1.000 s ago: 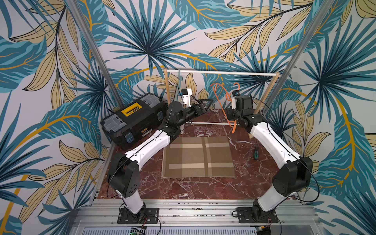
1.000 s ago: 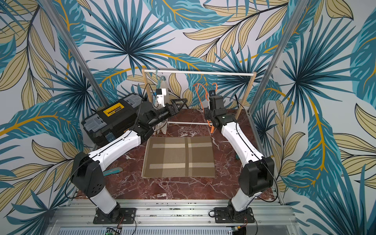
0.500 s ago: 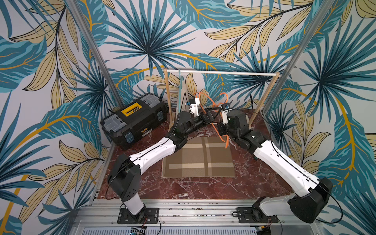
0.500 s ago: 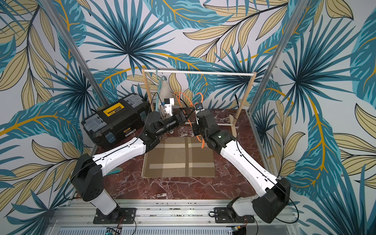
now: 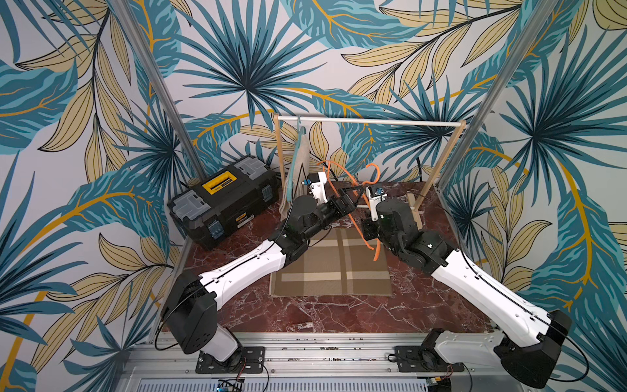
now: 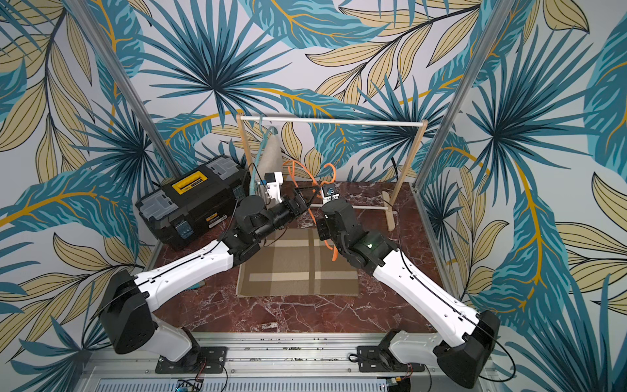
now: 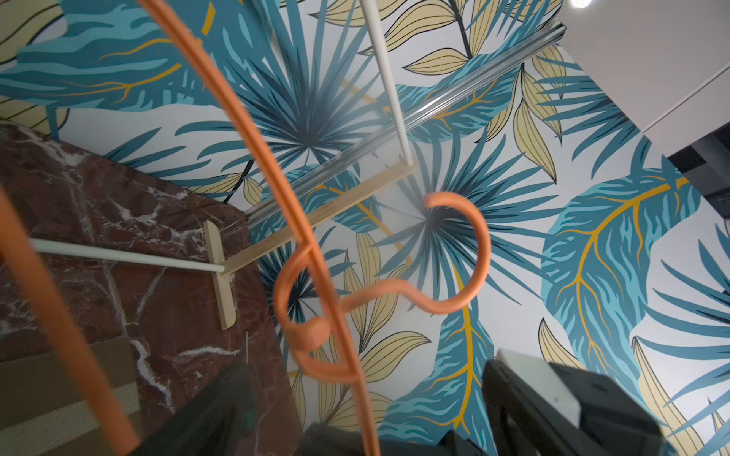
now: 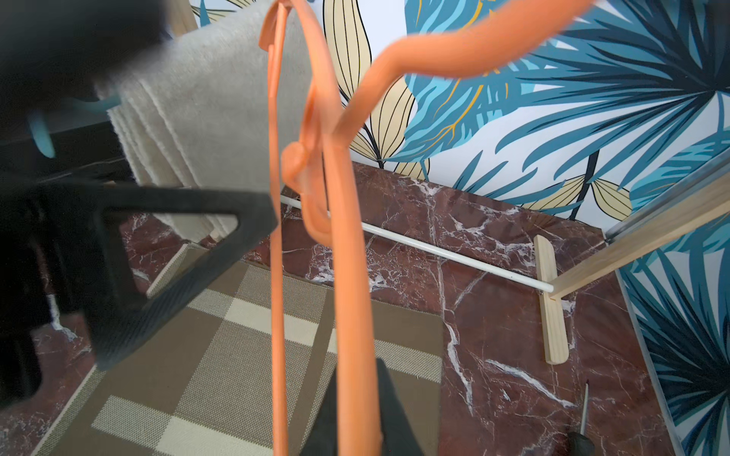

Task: Hang the scarf on the hanger
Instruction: Pick up the hanger from the clothesline.

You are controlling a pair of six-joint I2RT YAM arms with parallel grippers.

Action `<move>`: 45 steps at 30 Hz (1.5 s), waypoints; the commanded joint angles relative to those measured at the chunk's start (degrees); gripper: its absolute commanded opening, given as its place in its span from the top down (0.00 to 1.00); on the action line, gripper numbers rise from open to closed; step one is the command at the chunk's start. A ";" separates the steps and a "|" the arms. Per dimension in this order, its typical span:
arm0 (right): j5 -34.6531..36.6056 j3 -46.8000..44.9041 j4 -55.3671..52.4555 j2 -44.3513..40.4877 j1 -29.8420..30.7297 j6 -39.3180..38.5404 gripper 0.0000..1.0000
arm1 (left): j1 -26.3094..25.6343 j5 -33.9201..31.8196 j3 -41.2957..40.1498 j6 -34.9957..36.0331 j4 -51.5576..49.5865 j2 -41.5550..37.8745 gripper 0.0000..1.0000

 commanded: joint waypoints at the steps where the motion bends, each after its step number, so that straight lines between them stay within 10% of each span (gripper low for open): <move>1: -0.29 -1.38 0.04 -2.11 0.41 0.60 1.00 | -0.61 -3.55 -3.14 1.17 -2.96 -2.78 0.03; 16: -2.66 -2.66 -1.56 -2.09 2.08 1.81 1.00 | -3.35 -3.21 5.84 3.21 -2.66 3.26 0.04; 23: -1.19 -1.95 -2.08 -1.51 2.18 1.22 1.00 | -3.63 0.32 5.15 0.17 -1.67 6.34 0.59; 27: -0.94 -1.26 -2.33 -1.04 2.23 0.79 1.00 | -3.76 2.01 5.49 0.37 -1.95 7.49 0.64; 32: -0.47 -2.24 -2.26 -2.00 2.16 0.66 0.98 | -3.69 3.46 4.07 1.92 0.97 8.13 0.93; 38: -2.42 -3.58 -3.21 -5.35 2.21 1.08 0.53 | -1.30 8.79 -3.44 -3.59 18.68 11.82 1.00; 45: -3.49 -8.65 -5.68 -19.08 2.11 5.41 0.25 | 1.98 13.25 -10.89 -20.74 52.94 24.27 1.00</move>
